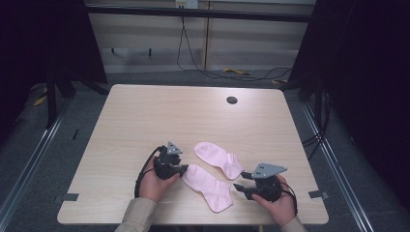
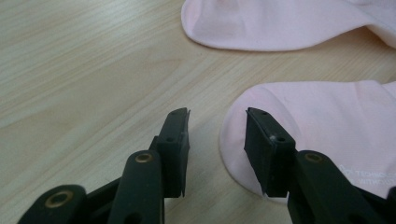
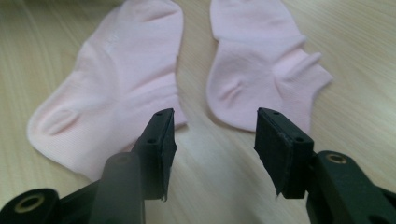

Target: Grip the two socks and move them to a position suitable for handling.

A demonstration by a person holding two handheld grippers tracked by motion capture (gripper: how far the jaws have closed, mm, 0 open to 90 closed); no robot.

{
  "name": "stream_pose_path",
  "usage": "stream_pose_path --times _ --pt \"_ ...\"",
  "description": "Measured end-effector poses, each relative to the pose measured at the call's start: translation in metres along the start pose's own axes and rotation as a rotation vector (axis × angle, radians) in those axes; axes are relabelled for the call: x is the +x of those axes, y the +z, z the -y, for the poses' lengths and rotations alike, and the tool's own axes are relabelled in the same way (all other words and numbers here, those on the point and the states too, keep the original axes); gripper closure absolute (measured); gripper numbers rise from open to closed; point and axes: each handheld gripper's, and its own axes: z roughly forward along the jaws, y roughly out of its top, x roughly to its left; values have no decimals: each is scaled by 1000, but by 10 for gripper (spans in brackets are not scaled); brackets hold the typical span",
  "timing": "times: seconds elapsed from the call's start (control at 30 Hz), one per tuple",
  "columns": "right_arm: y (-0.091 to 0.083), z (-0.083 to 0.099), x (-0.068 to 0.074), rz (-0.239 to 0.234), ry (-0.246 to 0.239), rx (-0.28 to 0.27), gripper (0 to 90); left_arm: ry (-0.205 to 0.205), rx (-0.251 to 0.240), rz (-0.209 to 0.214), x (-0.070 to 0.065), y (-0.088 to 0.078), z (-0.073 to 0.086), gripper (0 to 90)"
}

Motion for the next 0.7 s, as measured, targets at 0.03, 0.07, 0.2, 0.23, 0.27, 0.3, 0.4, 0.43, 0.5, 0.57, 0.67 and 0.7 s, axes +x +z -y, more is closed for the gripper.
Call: stream_pose_path --times 0.03,0.07,0.2,0.23,0.27,0.3,0.4,0.43,0.5,0.57,0.67,0.7 --pt "0 -1 2 -10 -2 -6 467 4 1 -10 0 1 0 599" --pt "1 -2 4 -22 -2 -7 464 -1 4 -3 0 1 1 599" --pt "8 -4 12 -63 -26 11 439 -2 7 -7 1 2 2 595" --pt "9 -4 13 -66 -31 17 435 -8 11 -1 1 2 2 595" --pt "11 -4 14 -75 -31 20 432 -6 9 -7 0 3 2 595" --pt "13 -4 16 -84 -37 25 426 5 13 -12 1 3 2 595" --pt "14 -4 18 -93 -52 30 419 14 21 -26 -1 4 2 597" --pt "14 -4 19 -95 -56 34 420 21 22 -24 -1 5 2 603" --pt "15 -4 19 -93 -64 41 419 29 22 -28 -2 5 2 608" --pt "15 -3 19 -95 -63 44 413 45 27 -28 -2 4 2 610" --pt "15 -4 20 -88 -72 45 403 48 32 -27 -3 4 1 624" --pt "15 -3 21 -90 -75 44 402 47 34 -25 -3 5 1 632"
